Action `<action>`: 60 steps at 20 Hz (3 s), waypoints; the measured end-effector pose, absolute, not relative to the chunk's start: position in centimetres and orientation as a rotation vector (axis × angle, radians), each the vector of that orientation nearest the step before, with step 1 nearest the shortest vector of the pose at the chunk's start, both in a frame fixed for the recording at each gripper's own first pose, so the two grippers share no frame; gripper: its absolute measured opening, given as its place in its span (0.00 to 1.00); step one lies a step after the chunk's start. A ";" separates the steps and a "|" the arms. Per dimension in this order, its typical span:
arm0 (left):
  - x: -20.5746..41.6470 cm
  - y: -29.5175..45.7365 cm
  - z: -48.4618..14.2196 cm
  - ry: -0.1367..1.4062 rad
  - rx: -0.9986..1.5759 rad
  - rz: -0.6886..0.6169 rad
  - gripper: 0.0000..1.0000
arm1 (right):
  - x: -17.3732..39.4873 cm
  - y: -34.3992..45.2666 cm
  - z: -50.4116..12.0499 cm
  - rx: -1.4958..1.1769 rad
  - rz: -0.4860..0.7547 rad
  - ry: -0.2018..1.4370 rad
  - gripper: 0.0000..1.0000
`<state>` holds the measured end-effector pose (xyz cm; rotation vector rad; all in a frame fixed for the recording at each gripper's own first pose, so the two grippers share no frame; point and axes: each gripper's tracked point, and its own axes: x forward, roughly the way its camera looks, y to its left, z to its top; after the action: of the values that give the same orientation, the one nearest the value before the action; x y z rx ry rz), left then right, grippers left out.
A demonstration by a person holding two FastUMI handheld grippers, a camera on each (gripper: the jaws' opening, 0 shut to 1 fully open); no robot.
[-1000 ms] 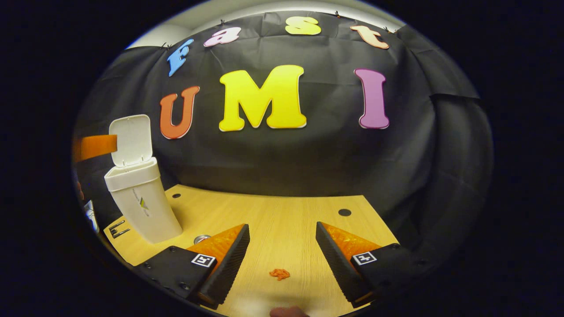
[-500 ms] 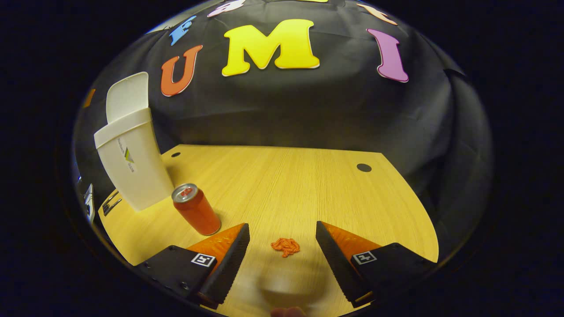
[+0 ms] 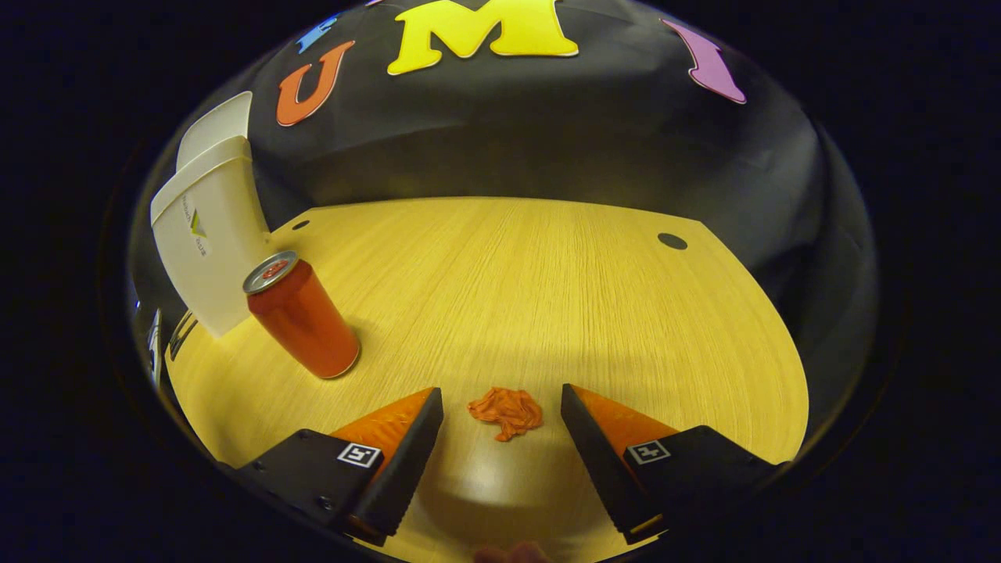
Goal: Press the lid of the desktop garbage bin to open it, pick up the crumpled paper on the desktop and throw it into the bin, then pick up the pop can on the desktop and drop it into the bin, and finally close the garbage bin lid.
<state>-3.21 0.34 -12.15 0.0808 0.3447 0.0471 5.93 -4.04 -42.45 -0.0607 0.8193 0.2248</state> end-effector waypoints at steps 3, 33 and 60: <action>-3.1 1.0 -12.0 0.342 0.094 0.064 0.99 | 5.8 -4.1 -43.2 -0.062 0.222 0.845 0.98; -5.0 4.6 -11.2 0.296 0.020 0.029 0.99 | 11.9 5.6 -17.6 0.001 0.302 0.520 0.11; -7.7 13.8 -10.4 0.281 -0.069 0.154 0.99 | 10.1 39.0 -8.5 -0.085 0.846 0.342 0.10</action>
<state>-7.68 13.76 -10.43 -0.0688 0.2805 0.1542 10.08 38.98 -8.48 -0.0851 0.3418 0.8461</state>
